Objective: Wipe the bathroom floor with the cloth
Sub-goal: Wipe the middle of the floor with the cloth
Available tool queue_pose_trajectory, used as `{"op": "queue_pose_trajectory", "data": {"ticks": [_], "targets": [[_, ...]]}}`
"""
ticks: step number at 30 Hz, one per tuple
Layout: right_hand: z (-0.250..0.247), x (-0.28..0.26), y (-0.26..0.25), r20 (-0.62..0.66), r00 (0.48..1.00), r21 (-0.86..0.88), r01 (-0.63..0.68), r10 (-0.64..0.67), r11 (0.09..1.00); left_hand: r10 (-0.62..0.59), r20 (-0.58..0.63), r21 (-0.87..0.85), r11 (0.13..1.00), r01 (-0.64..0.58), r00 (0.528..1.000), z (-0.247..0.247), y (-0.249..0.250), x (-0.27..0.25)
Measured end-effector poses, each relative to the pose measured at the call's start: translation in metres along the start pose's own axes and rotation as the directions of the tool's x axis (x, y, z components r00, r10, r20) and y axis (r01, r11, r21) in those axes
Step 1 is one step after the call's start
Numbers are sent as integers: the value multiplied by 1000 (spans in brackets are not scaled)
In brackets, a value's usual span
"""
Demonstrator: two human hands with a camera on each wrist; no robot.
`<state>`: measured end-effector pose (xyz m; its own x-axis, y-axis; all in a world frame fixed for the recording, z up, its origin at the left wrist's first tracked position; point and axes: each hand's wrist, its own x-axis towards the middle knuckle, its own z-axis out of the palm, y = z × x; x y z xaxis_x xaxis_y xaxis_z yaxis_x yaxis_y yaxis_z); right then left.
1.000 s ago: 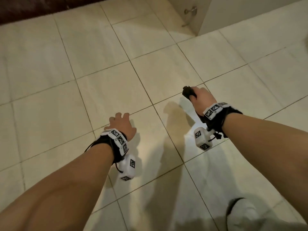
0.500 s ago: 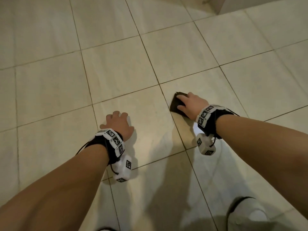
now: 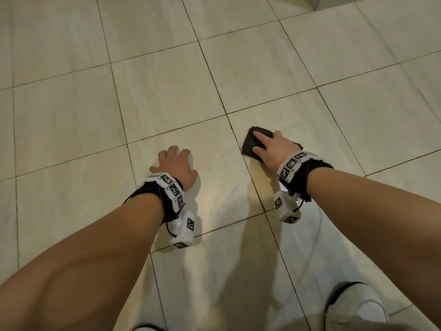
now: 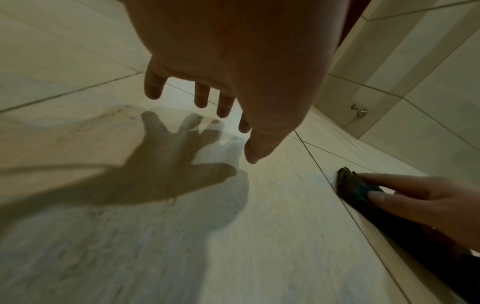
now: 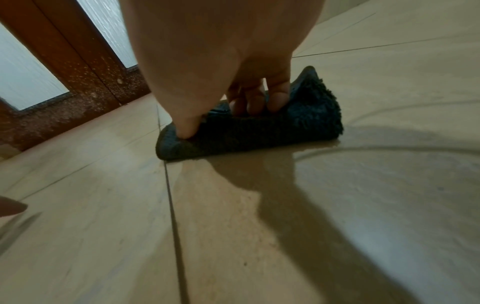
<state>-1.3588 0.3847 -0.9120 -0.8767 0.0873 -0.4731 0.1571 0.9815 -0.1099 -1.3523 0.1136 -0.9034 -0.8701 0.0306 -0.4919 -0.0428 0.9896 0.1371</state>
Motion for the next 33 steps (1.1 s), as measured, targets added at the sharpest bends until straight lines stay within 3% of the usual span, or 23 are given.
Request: {"op": "queue_pose_trajectory", "data": {"ticks": [9, 17, 22, 33], "targets": [[9, -3, -7, -86, 996, -61, -5, -1, 998, 1, -35, -37, 999, -2, 999, 7, 6, 18], [15, 9, 4, -60, 998, 172, 35, -25, 984, 5, -73, -21, 1000, -6, 997, 2, 4, 48], [18, 15, 3, -81, 997, 164, 33, -19, 986, -42, -84, -28, 999, 40, 996, -2, 6, 70], [-16, 88, -38, -152, 988, 220, 32, 2, 975, -111, -82, -68, 992, 106, 990, -11, 17, 90]]}}
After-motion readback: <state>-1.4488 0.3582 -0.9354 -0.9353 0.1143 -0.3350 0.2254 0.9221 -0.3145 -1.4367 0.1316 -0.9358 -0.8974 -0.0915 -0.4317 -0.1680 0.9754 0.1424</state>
